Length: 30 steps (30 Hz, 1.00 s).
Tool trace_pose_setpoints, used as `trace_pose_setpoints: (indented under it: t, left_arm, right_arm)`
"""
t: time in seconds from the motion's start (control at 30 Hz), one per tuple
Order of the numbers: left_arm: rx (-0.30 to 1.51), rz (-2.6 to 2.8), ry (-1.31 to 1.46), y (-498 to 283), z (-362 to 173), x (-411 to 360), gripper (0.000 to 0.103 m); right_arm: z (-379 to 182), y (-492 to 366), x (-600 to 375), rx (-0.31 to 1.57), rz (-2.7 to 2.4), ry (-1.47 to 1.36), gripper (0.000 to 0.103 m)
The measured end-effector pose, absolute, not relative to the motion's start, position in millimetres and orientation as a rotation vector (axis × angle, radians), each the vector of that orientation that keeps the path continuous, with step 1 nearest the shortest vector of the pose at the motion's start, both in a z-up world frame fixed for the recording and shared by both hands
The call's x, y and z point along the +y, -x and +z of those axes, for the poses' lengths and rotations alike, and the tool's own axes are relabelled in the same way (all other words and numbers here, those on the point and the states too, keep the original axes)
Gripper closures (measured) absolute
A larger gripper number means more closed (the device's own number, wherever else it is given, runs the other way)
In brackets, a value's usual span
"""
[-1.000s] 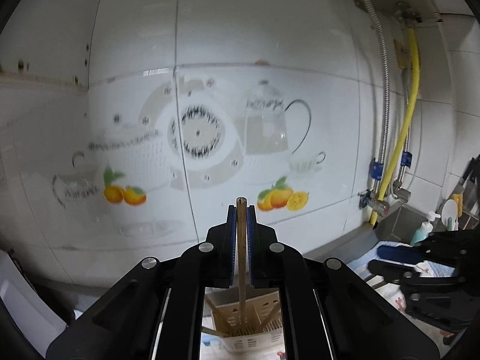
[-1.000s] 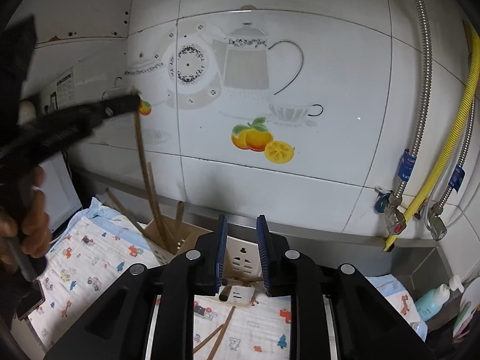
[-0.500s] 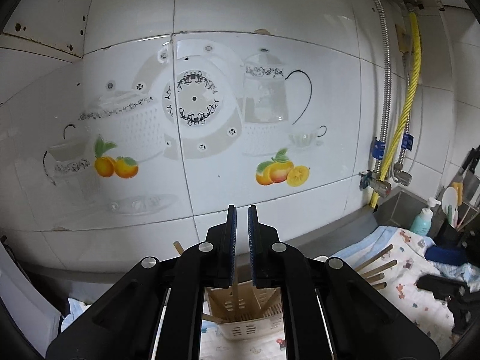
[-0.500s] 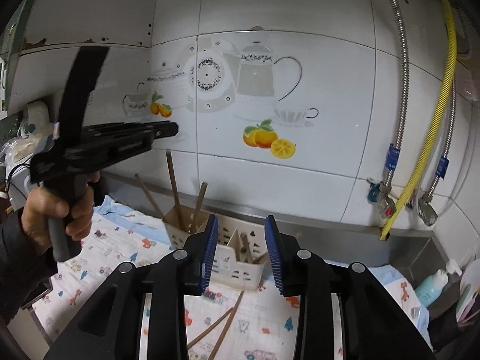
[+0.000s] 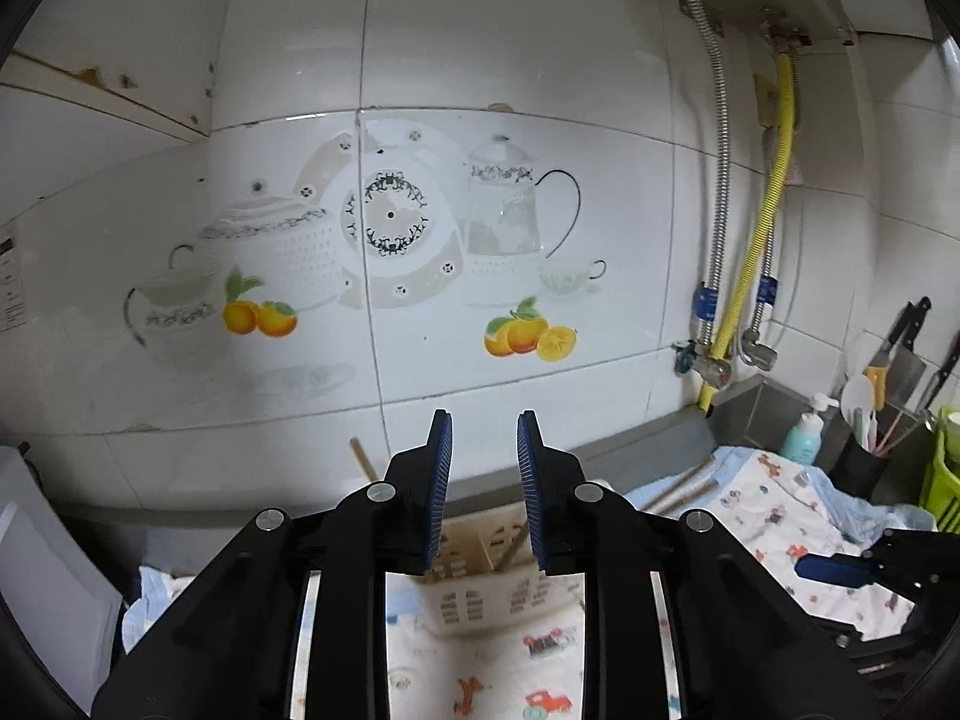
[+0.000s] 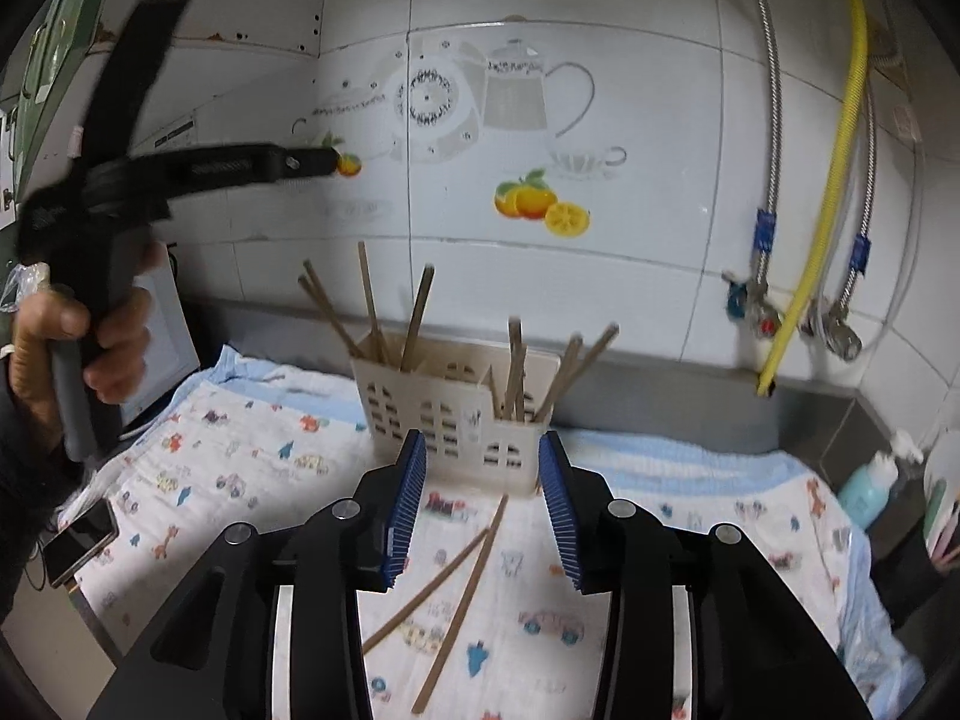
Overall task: Organize utensils
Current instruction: 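Lower both grippers toward the last two chopsticks on the cloth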
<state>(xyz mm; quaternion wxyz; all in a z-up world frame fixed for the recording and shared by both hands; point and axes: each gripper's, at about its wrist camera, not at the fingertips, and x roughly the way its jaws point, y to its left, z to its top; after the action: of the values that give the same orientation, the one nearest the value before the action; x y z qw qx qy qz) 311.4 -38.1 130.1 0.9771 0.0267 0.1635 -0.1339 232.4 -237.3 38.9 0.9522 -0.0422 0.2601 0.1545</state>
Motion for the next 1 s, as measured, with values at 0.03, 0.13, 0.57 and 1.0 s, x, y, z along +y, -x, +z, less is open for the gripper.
trace_pose_setpoints:
  t: [0.03, 0.13, 0.57, 1.0]
  left_arm:
    - [0.333, -0.277, -0.048, -303, 128, -35, 0.079]
    - [0.335, -0.276, -0.038, -282, 120, -28, 0.07]
    - [0.407, -0.271, -0.002, -221, 67, -5, 0.064]
    - [0.485, -0.186, 0.052, -188, 16, 28, 0.061]
  right_arm:
    - [34, -229, -237, 0.539, 0.313, 0.081, 0.064]
    - [21, -220, -236, 0.564, 0.301, 0.077, 0.064]
    - [-32, -190, -223, 0.658, 0.288, 0.057, 0.063]
    - [-76, -177, -218, 0.734, 0.295, 0.006, 0.063]
